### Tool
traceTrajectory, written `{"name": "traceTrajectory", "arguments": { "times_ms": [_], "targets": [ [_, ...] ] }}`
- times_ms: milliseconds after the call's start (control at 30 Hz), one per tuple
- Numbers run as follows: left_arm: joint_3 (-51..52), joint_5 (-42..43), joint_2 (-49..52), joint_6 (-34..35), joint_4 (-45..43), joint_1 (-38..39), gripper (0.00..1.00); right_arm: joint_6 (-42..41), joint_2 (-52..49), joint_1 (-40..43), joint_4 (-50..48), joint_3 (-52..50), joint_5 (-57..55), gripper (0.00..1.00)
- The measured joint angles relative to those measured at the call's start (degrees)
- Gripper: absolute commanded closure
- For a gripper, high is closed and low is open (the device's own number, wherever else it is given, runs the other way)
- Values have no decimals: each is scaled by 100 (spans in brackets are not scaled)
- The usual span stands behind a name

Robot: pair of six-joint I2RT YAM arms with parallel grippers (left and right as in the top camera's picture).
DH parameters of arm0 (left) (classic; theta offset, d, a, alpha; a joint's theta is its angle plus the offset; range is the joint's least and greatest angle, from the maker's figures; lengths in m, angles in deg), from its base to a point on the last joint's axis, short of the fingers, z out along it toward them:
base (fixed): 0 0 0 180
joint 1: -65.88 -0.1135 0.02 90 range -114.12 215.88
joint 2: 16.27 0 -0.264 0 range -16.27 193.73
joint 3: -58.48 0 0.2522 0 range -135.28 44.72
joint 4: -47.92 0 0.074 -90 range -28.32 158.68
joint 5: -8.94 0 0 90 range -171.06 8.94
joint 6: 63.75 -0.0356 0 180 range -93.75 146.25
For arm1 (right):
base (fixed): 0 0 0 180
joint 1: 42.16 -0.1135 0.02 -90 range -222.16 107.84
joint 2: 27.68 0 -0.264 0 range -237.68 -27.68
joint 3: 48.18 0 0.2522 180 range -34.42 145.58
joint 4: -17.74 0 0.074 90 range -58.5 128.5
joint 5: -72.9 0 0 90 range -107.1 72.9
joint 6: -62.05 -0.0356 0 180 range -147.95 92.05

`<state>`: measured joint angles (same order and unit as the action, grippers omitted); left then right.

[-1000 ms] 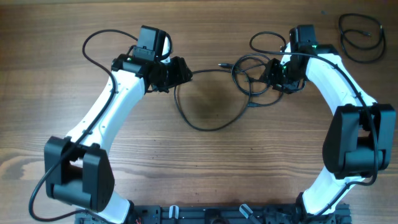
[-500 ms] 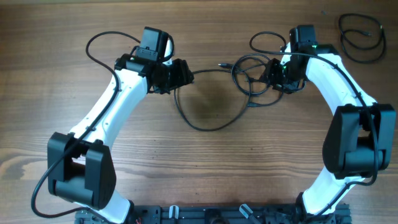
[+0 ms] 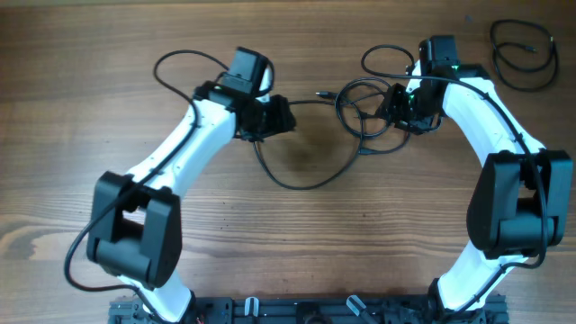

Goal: Untangle cables

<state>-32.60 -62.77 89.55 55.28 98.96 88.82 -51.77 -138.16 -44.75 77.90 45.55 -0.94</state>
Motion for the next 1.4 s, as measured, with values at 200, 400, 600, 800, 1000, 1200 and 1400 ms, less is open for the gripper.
{"name": "traceTrajectory", "arguments": {
  "times_ms": [200,400,600,800,1000,1200,1400],
  "targets": [
    [-2,4,101,-332,-476,525,50,0,0,0,-22,-2,-20,45],
    [-2,-61,306,-1224,-157,953,49,0,0,0,-17,-2,-20,45],
    [-2,-994,339,-800,433,754,41,0,0,0,-20,-2,-20,45],
    [0,-1464,343,63,562,52,41,0,0,0,-20,-2,-20,45],
    [0,-1572,533,306,560,-140,41,0,0,0,-20,-2,-20,45],
    [0,-1574,826,350,562,-280,44,2,0,0,7,0,-20,45],
    [0,-1591,887,409,507,-393,57,2,0,0,7,0,-20,45]
  ]
}}
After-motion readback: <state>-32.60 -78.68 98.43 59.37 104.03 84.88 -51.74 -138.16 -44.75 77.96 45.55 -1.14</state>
